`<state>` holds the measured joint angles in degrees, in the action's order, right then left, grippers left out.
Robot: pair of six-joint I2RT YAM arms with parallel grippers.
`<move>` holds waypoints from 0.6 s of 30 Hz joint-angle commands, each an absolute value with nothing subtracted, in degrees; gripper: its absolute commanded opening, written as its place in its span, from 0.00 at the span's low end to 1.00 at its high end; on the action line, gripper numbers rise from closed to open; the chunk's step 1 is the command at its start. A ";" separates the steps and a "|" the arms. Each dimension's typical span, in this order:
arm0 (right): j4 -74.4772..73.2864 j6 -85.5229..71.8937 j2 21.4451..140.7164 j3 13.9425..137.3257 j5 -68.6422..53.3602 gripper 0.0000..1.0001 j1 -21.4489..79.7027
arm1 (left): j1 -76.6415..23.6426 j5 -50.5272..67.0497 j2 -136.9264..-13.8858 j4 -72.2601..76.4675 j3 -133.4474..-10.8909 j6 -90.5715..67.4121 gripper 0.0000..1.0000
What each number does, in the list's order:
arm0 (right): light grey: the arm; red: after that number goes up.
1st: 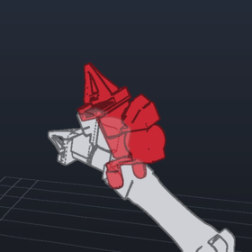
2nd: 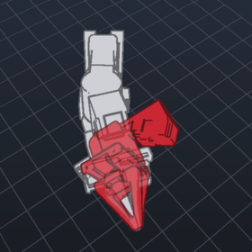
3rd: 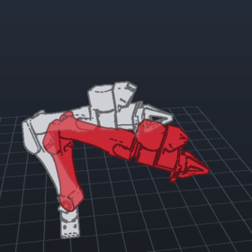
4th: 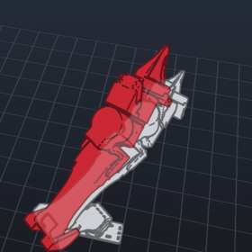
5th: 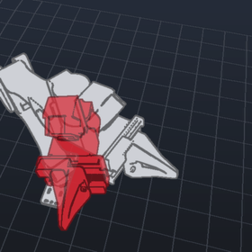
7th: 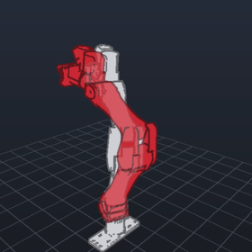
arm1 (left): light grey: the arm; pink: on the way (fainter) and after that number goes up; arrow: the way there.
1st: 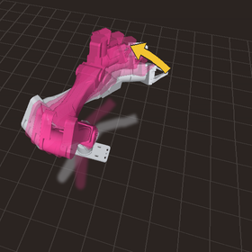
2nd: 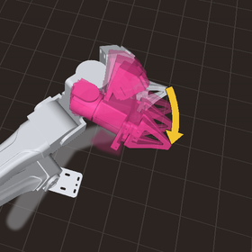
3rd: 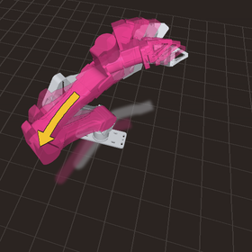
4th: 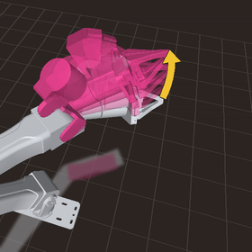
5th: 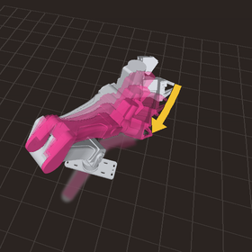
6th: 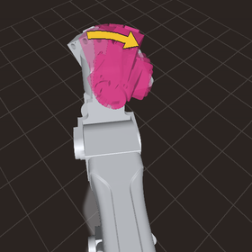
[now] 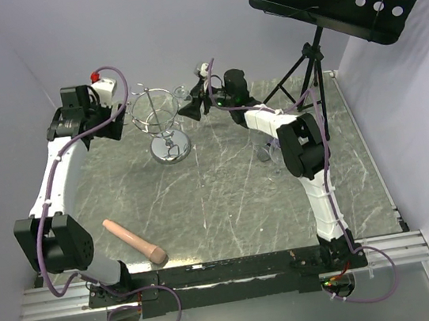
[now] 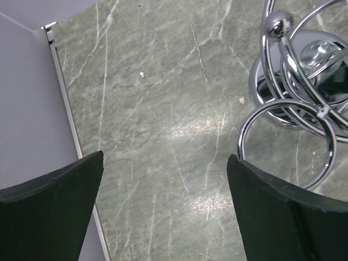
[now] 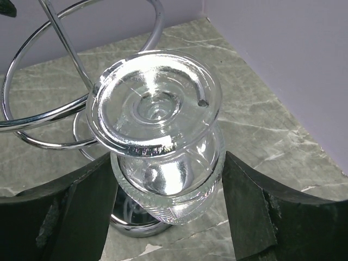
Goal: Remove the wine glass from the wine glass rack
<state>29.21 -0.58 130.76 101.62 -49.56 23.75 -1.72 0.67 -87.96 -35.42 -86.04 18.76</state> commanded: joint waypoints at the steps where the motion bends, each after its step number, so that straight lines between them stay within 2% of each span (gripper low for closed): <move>1: 33.14 -0.53 126.31 100.82 -50.02 0.58 23.82 | -2.64 0.26 -84.90 -35.51 -85.69 19.07 1.00; 7: 30.94 5.79 122.44 98.00 -47.90 0.43 23.82 | -2.46 0.26 -84.02 -34.02 -84.64 18.72 1.00; 18: 29.18 6.33 121.28 99.22 -44.21 0.38 23.64 | -1.50 2.02 -83.85 -33.49 -85.61 17.40 1.00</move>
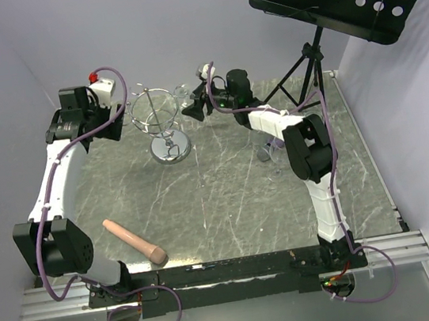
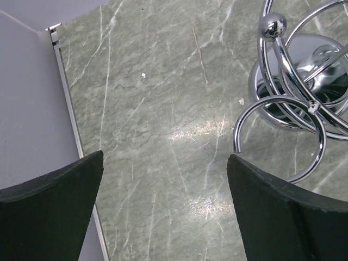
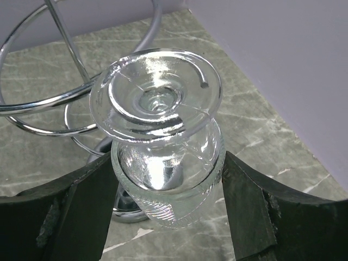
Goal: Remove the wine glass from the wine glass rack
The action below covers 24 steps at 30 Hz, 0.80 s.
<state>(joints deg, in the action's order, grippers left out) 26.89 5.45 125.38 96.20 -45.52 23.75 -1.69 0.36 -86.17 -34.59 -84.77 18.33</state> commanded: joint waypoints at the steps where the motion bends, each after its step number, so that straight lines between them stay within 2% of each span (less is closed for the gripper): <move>1: 28.66 6.24 121.72 100.01 -43.95 0.35 23.64 | -1.58 2.02 -83.76 -33.49 -85.61 17.49 1.00; 2: 28.04 6.24 122.08 100.80 -43.68 0.28 23.56 | -1.58 1.85 -83.67 -33.49 -85.43 17.49 1.00; 4: 27.60 6.33 122.78 101.60 -42.81 0.03 23.90 | -1.58 1.76 -83.32 -33.40 -85.08 17.58 1.00; 5: 28.12 5.89 123.04 101.51 -41.93 0.00 23.99 | -1.58 1.76 -83.06 -33.40 -84.82 17.49 1.00; 24: 29.71 2.90 122.79 100.90 -31.03 0.00 24.43 | -1.50 1.49 -82.00 -32.61 -83.67 17.58 1.00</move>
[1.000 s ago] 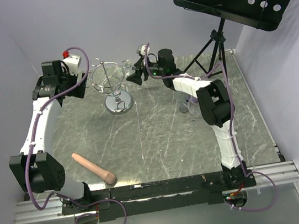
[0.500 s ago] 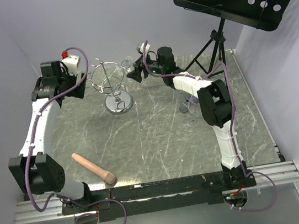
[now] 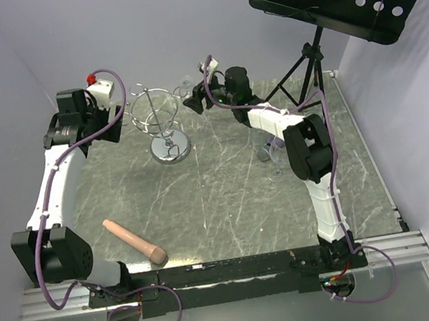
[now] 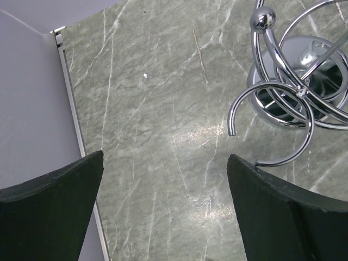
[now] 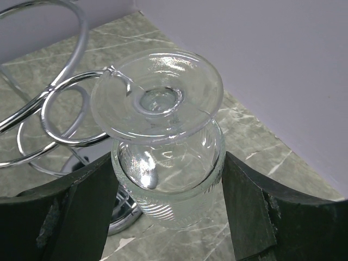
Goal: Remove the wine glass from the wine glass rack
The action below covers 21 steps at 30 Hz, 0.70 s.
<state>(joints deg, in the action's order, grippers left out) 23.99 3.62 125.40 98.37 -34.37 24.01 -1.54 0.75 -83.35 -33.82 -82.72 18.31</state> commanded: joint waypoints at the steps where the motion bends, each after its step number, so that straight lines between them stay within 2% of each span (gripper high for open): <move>1: 29.79 3.07 122.44 100.38 -30.24 0.00 24.43 | -1.58 1.15 -82.00 -32.35 -83.85 17.32 1.00; 10: 26.38 1.41 120.50 99.23 -24.88 0.00 24.08 | -1.58 1.14 -81.65 -30.67 -88.50 15.82 1.00; 14: 19.45 0.09 120.06 101.94 -21.36 0.00 24.08 | -1.58 3.25 -80.08 -28.92 -88.95 16.96 1.00; 21: 11.26 -1.06 113.65 101.07 -23.54 0.00 24.08 | -1.67 14.13 -72.70 -20.32 -84.03 19.86 1.00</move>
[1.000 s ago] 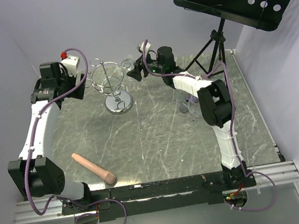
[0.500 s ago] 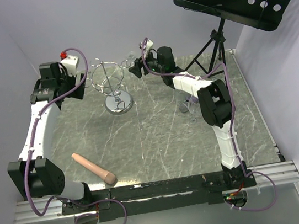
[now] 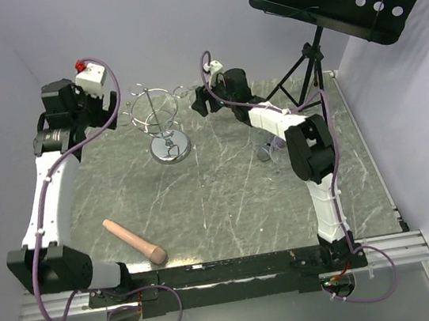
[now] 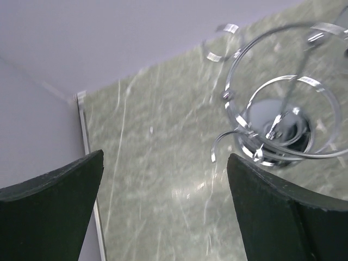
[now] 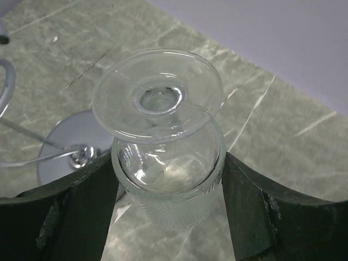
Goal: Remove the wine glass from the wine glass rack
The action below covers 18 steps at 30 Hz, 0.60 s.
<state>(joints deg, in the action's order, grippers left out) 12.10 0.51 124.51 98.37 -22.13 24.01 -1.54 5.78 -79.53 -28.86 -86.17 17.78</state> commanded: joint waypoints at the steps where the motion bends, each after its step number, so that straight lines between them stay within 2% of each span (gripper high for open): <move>1: 9.77 -0.62 112.34 101.07 -25.29 0.00 24.17 | -1.67 15.80 -71.55 -18.65 -82.89 20.91 1.00; 6: 4.84 5.70 104.52 97.04 -32.94 0.00 24.35 | -6.14 14.15 -69.09 -14.78 -79.37 30.04 1.00; 12: -2.61 12.82 97.39 93.96 -48.49 0.00 24.34 | -11.15 21.00 -66.80 -8.53 -75.32 36.81 1.00; 18: -14.65 18.62 96.06 97.72 -54.92 0.00 24.52 | -16.95 28.55 -67.41 -8.35 -75.76 43.14 1.00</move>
<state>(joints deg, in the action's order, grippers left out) -6.24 12.36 97.23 94.52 -46.96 24.14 -13.96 20.80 -68.16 -12.80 -75.22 36.75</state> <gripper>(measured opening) 0.763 0.995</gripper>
